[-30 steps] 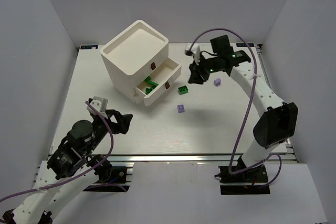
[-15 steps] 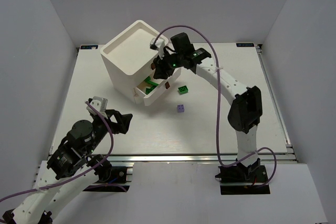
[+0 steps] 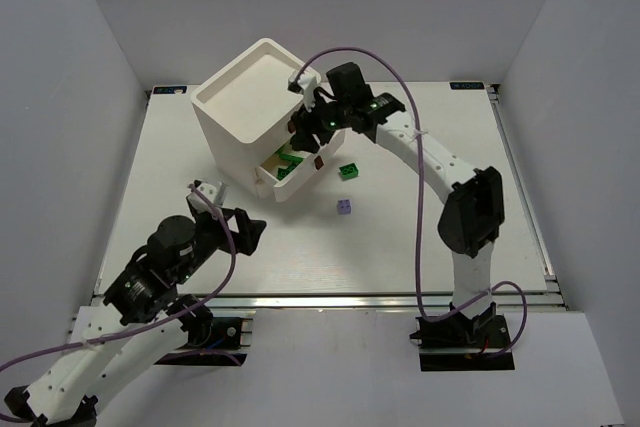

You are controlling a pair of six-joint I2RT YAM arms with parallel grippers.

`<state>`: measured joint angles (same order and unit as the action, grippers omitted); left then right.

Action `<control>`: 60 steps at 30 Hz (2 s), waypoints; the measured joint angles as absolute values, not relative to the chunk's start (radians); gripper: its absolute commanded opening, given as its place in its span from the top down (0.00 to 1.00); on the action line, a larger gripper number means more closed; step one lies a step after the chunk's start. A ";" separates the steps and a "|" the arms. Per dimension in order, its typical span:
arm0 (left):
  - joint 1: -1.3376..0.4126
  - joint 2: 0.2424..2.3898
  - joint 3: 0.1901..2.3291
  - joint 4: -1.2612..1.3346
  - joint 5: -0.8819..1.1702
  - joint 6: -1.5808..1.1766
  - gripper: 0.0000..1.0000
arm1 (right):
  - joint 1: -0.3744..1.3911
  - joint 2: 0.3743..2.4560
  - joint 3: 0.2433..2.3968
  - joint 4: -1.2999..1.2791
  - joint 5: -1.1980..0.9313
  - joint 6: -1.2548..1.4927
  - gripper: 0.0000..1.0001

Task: Sort the legos into containers by color

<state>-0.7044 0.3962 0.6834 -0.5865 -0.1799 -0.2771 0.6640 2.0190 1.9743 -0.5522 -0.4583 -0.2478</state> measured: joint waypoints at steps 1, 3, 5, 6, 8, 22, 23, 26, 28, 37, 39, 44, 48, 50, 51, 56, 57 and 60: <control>-0.704 0.418 0.683 -0.586 -0.172 -0.274 0.10 | 0.661 1.985 1.935 -0.538 -0.453 -0.243 0.53; -0.704 0.452 0.683 -0.587 -0.165 -0.273 0.10 | 0.645 1.889 1.829 -0.521 -0.445 -0.232 0.65; -0.704 0.458 0.681 -0.587 -0.161 -0.271 0.09 | 0.609 1.768 1.694 -0.495 -0.433 -0.215 0.77; -0.704 0.452 0.680 -0.587 -0.160 -0.271 0.09 | 0.583 1.708 1.629 -0.491 -0.428 -0.205 0.77; -0.704 0.428 0.679 -0.587 -0.160 -0.271 0.09 | 0.518 1.612 1.524 -0.467 -0.421 -0.192 0.73; -0.704 0.375 0.679 -0.582 -0.160 -0.272 0.09 | 0.390 1.866 1.361 -0.374 -0.381 -0.185 0.11; -0.704 0.374 0.679 -0.583 -0.160 -0.273 0.09 | 0.393 1.894 1.361 -0.361 -0.369 -0.181 0.11; -0.704 0.365 0.679 -0.582 -0.161 -0.274 0.09 | 0.400 1.943 1.361 -0.324 -0.327 -0.151 0.12; -0.704 0.361 0.679 -0.582 -0.161 -0.274 0.08 | 0.410 1.948 1.361 -0.290 -0.290 -0.121 0.12; -0.704 0.360 0.679 -0.582 -0.160 -0.274 0.08 | 0.453 1.959 1.361 -0.130 -0.186 -0.020 0.12; -0.704 0.360 0.679 -0.582 -0.160 -0.274 0.08 | 0.460 1.970 1.361 -0.111 -0.176 0.000 0.11; -0.704 0.360 0.679 -0.582 -0.160 -0.274 0.08 | 0.471 2.001 1.357 -0.078 -0.145 0.040 0.11; -0.704 0.360 0.679 -0.582 -0.161 -0.274 0.08 | 0.485 2.005 1.353 -0.062 -0.106 0.054 0.12; -0.704 0.360 0.679 -0.582 -0.160 -0.274 0.08 | 0.491 2.006 1.346 -0.043 -0.091 0.054 0.12; -0.704 0.360 0.679 -0.582 -0.160 -0.274 0.08 | 0.494 2.006 1.344 -0.041 -0.083 0.054 0.13; -0.704 0.360 0.679 -0.583 -0.161 -0.274 0.08 | 0.509 2.016 1.333 -0.016 -0.054 0.055 0.15; -0.704 0.360 0.679 -0.582 -0.161 -0.274 0.08 | 0.512 2.018 1.328 -0.012 -0.047 0.055 0.17; -0.704 0.360 0.679 -0.582 -0.161 -0.274 0.09 | 0.518 2.025 1.317 0.000 -0.033 0.058 0.20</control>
